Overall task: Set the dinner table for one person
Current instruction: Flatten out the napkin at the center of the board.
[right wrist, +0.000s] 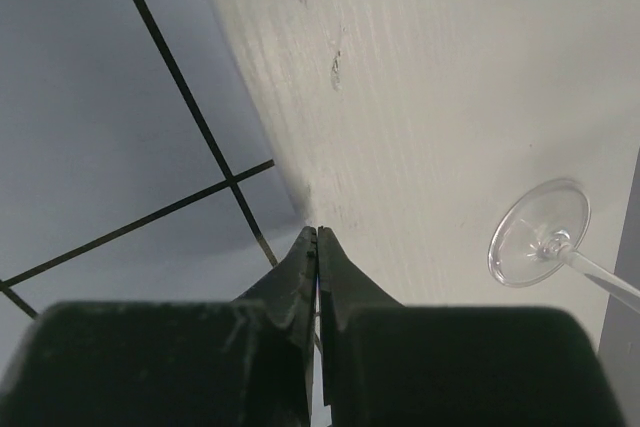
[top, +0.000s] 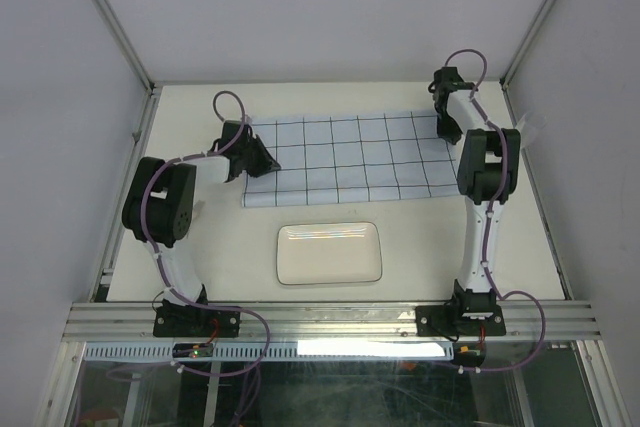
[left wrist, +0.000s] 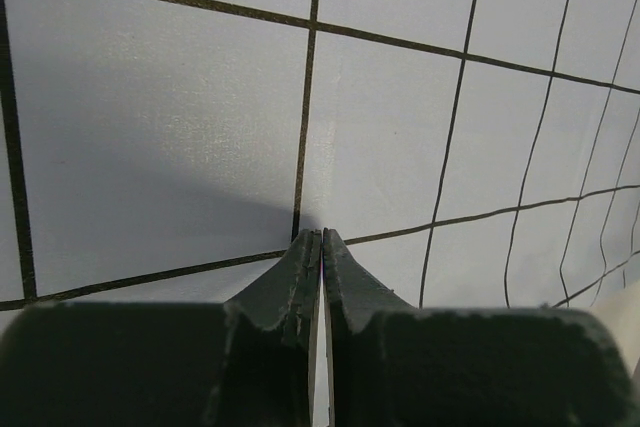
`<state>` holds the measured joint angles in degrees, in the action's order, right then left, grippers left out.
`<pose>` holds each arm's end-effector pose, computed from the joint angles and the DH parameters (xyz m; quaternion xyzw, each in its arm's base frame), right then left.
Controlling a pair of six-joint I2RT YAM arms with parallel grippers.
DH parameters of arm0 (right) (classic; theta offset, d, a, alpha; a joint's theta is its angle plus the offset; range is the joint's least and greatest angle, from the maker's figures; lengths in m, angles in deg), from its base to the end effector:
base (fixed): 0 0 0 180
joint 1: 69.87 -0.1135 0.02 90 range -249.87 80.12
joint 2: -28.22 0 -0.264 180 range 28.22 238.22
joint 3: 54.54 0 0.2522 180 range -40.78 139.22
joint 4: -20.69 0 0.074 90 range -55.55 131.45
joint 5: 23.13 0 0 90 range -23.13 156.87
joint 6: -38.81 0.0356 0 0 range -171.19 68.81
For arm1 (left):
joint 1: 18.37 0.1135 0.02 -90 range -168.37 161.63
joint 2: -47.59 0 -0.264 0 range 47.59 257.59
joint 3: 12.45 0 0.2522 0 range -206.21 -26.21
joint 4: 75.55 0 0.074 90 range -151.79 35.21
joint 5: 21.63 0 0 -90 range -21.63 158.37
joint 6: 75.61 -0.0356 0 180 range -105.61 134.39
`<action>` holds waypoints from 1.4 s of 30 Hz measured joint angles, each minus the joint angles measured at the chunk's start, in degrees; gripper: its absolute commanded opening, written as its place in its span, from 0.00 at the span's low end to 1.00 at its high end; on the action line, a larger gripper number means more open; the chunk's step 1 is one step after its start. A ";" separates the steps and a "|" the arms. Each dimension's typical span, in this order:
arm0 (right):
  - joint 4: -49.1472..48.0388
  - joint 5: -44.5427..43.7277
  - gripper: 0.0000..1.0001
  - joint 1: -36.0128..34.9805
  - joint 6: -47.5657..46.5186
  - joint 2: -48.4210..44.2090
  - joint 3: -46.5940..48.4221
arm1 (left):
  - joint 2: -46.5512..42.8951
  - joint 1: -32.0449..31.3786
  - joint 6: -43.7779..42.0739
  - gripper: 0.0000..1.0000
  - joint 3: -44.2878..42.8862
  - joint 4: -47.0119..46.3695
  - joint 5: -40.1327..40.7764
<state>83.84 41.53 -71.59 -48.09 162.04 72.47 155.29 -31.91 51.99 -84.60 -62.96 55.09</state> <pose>0.4898 -0.0005 0.1743 0.0497 0.9602 -0.2087 0.1787 0.3655 -0.0964 0.1375 -0.1530 0.9160 -0.2506 0.2735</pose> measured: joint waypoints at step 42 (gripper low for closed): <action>-4.09 0.94 0.00 -2.36 3.56 -9.38 -18.45 | 0.11 9.55 -5.53 0.04 -0.61 1.70 -0.31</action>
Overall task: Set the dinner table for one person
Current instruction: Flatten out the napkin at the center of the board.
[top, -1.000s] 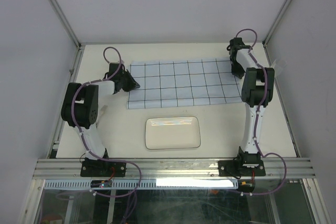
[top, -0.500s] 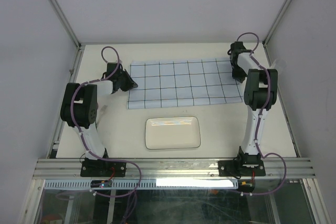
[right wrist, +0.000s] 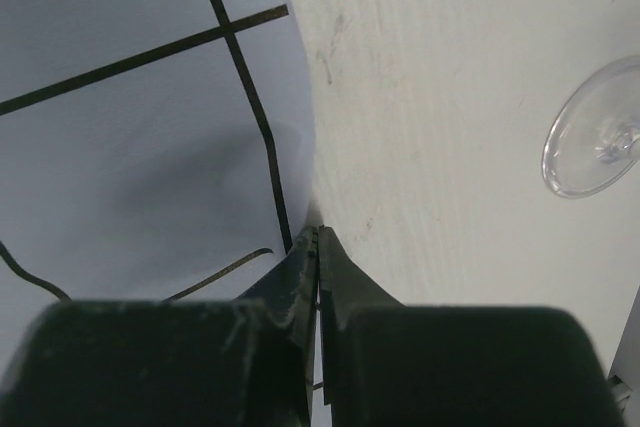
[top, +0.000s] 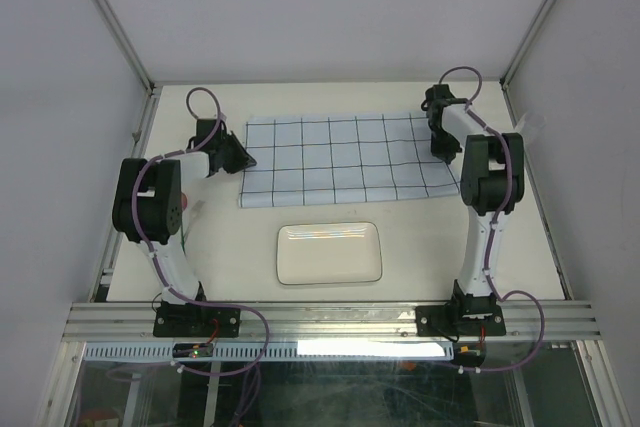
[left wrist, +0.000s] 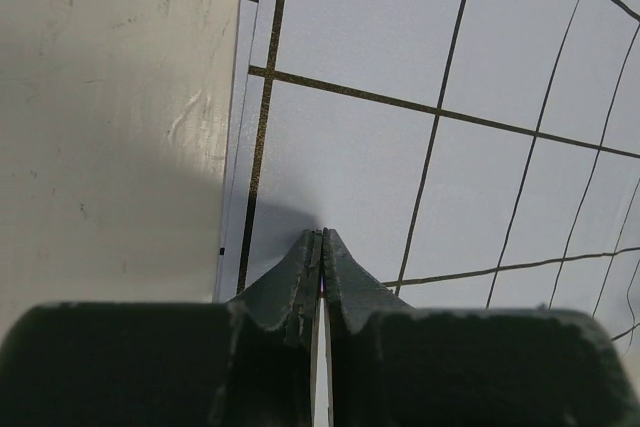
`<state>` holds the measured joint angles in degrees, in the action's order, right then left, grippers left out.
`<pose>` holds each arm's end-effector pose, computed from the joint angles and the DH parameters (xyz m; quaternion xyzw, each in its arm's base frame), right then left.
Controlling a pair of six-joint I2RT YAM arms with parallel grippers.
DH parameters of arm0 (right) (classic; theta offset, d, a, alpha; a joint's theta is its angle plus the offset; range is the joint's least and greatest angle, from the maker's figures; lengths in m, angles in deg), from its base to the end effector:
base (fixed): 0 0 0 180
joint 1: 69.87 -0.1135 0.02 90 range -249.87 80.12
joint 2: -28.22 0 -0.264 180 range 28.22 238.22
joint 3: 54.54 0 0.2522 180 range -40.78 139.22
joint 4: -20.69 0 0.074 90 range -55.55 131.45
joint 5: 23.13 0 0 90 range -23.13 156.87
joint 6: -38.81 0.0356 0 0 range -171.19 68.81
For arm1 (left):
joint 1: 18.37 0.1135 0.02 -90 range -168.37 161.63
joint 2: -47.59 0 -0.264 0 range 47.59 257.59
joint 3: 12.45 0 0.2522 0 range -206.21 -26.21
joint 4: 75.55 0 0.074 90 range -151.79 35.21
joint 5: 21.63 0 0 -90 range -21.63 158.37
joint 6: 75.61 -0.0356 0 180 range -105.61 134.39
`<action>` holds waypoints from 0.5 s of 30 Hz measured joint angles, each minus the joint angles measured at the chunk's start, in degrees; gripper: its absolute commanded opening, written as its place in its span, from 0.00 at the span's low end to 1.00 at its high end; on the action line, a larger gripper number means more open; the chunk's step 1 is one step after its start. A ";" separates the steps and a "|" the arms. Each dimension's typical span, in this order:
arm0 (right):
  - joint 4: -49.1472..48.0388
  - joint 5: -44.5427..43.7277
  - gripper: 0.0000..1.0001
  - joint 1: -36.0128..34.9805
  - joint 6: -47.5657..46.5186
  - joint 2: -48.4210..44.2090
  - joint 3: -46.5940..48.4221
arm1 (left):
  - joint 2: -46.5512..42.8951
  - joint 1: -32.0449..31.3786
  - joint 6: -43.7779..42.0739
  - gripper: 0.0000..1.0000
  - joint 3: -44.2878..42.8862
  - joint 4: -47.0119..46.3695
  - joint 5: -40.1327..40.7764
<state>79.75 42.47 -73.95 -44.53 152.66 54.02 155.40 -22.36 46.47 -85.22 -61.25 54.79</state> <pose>0.4395 0.0166 0.1595 0.0495 0.9681 -0.1966 0.1471 0.3765 -0.0346 0.1377 -0.1861 0.9133 -0.2122 0.2937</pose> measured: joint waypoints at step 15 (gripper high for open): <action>2.95 1.92 0.00 -4.13 2.29 -2.25 -2.84 | 0.00 3.82 -2.51 0.04 -1.36 2.93 -0.02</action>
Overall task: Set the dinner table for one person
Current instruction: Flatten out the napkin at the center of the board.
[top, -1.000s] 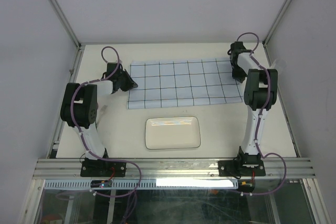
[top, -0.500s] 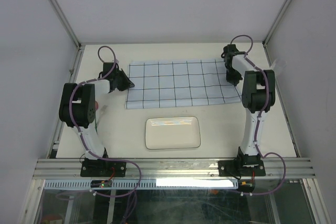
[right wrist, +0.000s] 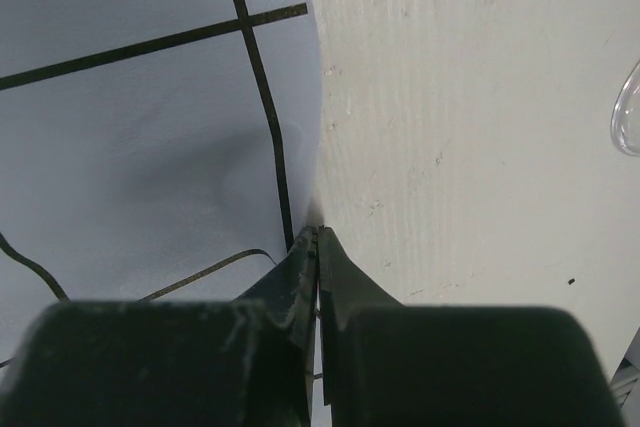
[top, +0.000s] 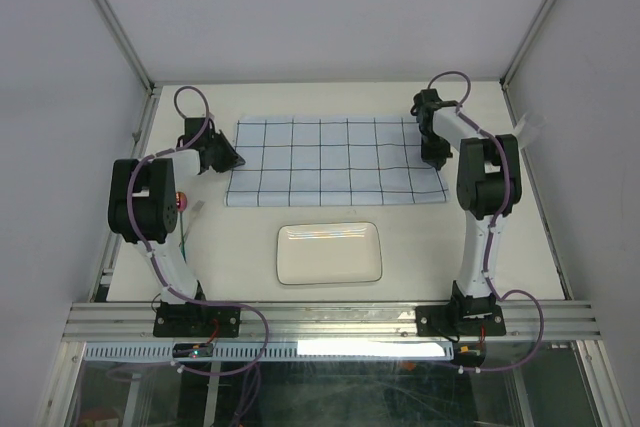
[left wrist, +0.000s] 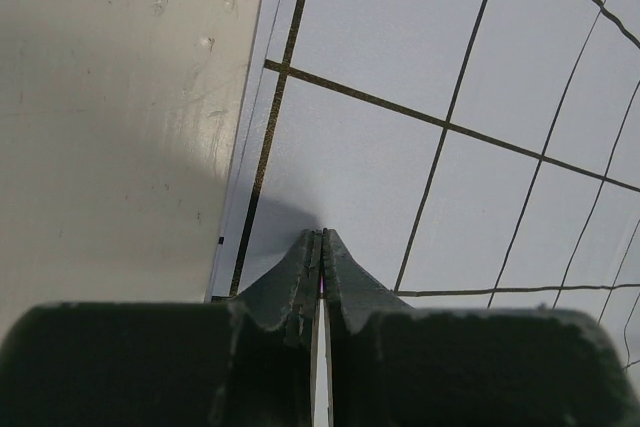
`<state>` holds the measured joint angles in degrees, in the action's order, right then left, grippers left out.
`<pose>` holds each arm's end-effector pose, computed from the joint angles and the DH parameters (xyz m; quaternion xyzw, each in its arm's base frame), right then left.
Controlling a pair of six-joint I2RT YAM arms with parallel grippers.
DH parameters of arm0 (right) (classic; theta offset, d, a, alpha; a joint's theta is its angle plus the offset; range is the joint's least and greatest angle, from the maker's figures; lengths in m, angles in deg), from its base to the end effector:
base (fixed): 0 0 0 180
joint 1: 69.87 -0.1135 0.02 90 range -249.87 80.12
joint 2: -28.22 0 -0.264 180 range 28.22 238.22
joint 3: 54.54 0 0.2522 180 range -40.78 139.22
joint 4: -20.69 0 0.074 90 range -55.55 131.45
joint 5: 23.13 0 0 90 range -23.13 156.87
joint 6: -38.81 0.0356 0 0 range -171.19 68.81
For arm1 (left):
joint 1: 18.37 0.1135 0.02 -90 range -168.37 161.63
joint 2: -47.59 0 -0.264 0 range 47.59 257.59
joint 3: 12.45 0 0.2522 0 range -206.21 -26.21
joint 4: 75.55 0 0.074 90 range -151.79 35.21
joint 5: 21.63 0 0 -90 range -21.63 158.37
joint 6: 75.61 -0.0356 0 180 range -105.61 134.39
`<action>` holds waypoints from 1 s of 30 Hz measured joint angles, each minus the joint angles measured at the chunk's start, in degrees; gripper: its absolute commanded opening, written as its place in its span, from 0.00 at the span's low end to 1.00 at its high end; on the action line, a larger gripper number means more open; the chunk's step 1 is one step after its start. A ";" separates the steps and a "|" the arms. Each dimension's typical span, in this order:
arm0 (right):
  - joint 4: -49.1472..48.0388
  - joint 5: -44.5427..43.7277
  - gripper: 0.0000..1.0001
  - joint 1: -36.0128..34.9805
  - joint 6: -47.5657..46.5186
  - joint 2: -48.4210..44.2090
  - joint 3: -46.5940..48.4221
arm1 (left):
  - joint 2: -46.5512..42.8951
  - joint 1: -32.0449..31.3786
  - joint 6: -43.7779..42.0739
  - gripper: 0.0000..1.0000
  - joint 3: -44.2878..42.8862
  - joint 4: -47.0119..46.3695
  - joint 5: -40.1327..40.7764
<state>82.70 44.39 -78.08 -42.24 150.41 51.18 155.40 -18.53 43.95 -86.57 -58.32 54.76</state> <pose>0.4214 0.0471 0.1607 0.0259 0.9757 -0.1771 0.1263 0.3790 -0.0094 0.1407 -0.1991 0.9152 -0.1931 0.2924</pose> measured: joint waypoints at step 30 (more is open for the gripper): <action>-0.20 17.57 0.00 0.57 0.00 3.21 12.13 | -0.22 -0.13 5.05 0.06 -7.06 -4.02 -11.63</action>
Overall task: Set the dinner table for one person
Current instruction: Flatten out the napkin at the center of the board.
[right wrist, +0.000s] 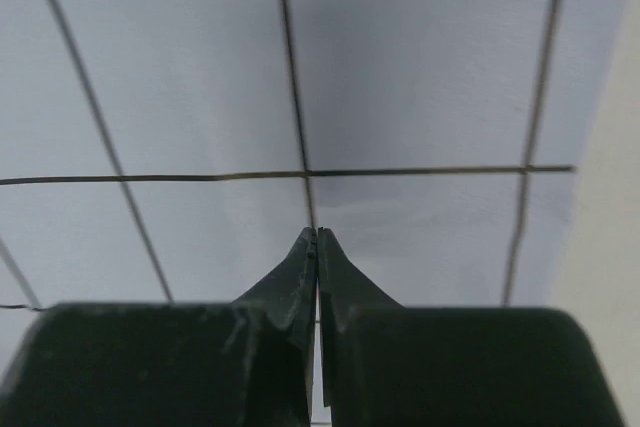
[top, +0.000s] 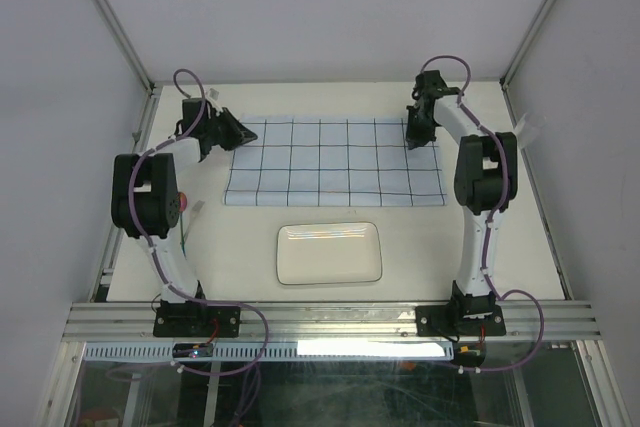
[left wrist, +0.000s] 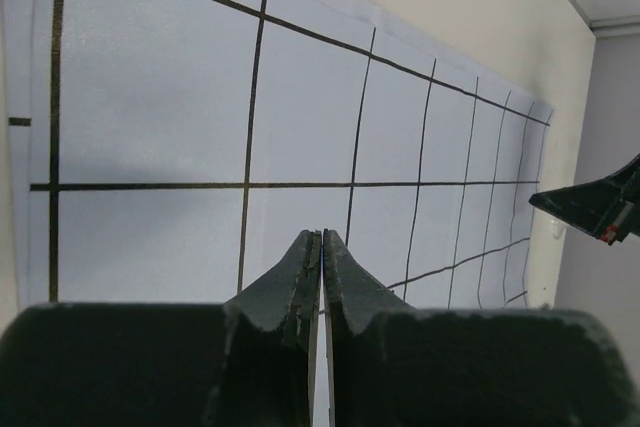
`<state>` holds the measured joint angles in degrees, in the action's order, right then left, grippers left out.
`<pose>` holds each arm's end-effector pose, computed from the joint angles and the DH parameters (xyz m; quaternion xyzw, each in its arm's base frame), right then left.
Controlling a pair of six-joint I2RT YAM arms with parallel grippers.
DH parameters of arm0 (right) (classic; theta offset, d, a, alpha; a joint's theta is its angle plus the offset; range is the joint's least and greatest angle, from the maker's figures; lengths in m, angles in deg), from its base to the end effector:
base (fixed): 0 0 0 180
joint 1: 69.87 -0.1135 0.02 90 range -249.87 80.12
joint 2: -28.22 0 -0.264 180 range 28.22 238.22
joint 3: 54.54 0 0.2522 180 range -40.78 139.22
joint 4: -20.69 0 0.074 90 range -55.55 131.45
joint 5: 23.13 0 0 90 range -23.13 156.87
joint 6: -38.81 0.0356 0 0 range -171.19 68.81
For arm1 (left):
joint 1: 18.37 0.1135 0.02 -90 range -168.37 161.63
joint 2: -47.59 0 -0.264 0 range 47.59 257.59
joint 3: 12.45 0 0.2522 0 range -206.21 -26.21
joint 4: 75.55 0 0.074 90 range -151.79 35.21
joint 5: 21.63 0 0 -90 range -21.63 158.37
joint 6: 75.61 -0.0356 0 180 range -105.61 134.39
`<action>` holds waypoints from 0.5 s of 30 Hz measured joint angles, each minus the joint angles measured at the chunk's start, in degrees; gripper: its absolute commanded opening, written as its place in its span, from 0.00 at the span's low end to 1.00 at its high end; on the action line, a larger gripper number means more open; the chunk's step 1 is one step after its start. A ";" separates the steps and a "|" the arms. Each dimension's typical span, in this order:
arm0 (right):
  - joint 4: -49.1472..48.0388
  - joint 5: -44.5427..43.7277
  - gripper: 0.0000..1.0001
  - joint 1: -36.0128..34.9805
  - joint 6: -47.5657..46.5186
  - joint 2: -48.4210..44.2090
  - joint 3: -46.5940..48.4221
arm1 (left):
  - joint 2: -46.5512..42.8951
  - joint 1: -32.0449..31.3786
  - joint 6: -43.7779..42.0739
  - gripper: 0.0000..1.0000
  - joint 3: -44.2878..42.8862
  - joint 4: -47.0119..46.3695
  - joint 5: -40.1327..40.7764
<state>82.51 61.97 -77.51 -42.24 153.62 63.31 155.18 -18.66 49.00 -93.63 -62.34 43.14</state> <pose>0.4578 0.0583 0.1931 0.0189 0.9828 -0.0158 0.1831 0.4074 -0.0172 0.1853 -0.1717 0.8712 -0.3131 0.3370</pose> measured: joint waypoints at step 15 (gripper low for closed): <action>-15.37 25.90 0.00 4.55 7.30 13.14 25.66 | 20.04 1.16 4.90 0.02 -26.45 -5.29 -7.48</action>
<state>67.14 87.87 -72.97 -34.94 166.76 88.97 175.22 -17.51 53.90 -120.08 -67.63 35.66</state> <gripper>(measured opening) 0.005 0.025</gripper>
